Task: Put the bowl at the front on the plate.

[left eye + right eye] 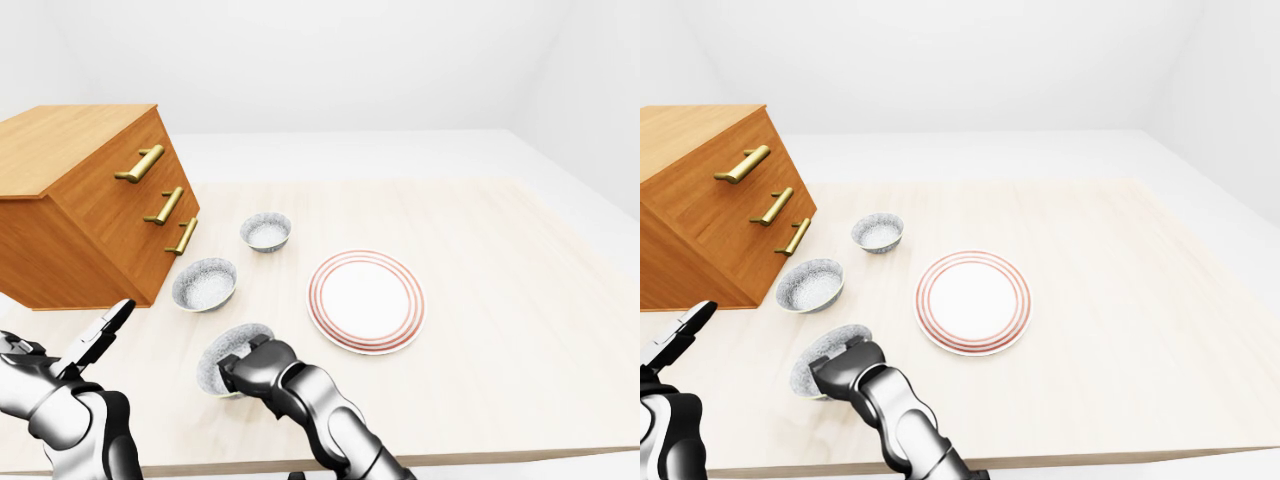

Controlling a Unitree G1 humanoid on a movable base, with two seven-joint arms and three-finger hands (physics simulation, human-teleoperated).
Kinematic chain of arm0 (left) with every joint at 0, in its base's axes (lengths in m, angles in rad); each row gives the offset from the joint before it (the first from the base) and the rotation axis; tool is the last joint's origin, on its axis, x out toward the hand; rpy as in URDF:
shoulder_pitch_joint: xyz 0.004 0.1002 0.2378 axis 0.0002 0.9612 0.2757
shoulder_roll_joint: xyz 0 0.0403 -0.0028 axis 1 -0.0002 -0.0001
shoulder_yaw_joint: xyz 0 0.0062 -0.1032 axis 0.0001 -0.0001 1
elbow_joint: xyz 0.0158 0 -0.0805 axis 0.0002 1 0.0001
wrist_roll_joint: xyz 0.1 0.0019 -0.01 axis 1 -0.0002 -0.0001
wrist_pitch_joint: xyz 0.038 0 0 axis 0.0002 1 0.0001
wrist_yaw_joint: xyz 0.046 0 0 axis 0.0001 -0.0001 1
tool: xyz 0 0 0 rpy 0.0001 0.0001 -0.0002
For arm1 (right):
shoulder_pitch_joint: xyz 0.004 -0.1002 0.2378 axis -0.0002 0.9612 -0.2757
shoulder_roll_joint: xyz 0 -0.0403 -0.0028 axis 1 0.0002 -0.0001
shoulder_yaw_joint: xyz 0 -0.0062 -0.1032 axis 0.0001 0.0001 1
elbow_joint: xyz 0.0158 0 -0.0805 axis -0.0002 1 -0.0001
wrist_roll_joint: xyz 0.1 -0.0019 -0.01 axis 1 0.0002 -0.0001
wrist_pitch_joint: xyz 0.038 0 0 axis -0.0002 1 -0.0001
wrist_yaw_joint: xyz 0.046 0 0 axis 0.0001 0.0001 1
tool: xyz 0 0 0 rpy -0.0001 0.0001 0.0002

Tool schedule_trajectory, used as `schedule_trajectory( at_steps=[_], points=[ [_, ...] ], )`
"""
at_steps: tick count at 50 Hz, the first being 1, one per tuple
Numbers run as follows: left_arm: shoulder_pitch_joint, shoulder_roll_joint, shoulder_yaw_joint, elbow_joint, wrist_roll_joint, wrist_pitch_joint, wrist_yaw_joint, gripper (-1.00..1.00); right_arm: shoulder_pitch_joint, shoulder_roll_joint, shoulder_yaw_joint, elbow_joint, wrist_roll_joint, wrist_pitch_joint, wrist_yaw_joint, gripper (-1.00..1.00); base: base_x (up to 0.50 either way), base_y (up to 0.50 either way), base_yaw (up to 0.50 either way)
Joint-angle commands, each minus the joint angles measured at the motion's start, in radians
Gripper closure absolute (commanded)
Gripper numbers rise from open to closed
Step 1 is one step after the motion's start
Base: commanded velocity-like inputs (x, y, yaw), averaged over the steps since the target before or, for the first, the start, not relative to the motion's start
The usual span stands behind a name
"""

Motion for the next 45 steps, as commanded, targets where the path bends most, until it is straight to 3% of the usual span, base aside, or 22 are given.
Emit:
schedule_trajectory(
  at_steps=[1, 10, 15, 20, 29, 40, 45],
  points=[
    [-0.002, 0.001, 0.001, 0.002, 0.001, 0.0, 0.0, -1.0, 0.007, -0.008, 0.003, -0.111, -0.039, 0.014, 0.0, 1.0, 0.0, 0.0, 0.0],
    [-0.006, 0.003, -0.008, 0.031, 0.01, 0.0, 0.0, -1.0, 0.024, -0.03, 0.005, -0.164, -0.02, 0.034, 0.0, 1.0, 0.0, 0.0, 0.0],
    [-0.02, 0.011, -0.021, 0.078, 0.013, 0.0, 0.0, -1.0, 0.018, -0.029, -0.002, -0.219, -0.047, 0.07, 0.0, 1.0, 0.0, 0.0, 0.0],
    [-0.026, 0.02, -0.032, 0.105, 0.009, 0.0, 0.0, -1.0, 0.012, -0.033, -0.004, -0.262, -0.032, 0.05, 0.0, 1.0, 0.0, 0.0, 0.0],
    [-0.034, 0.029, -0.046, 0.148, 0.002, 0.0, 0.0, -1.0, 0.027, -0.05, -0.007, -0.308, -0.048, 0.062, 0.0, 1.0, 0.0, 0.0, 0.0],
    [-0.009, 0.017, -0.032, 0.082, -0.009, 0.0, 0.0, -1.0, 0.042, -0.077, -0.024, -0.441, -0.109, 0.09, 0.0, 1.0, 0.0, 0.0, 0.0],
    [-0.003, 0.013, -0.016, 0.043, -0.011, 0.0, 0.0, -1.0, 0.04, -0.088, -0.032, -0.478, -0.165, 0.087, 0.0, 1.0, 0.0, 0.0, 0.0]
  ],
)
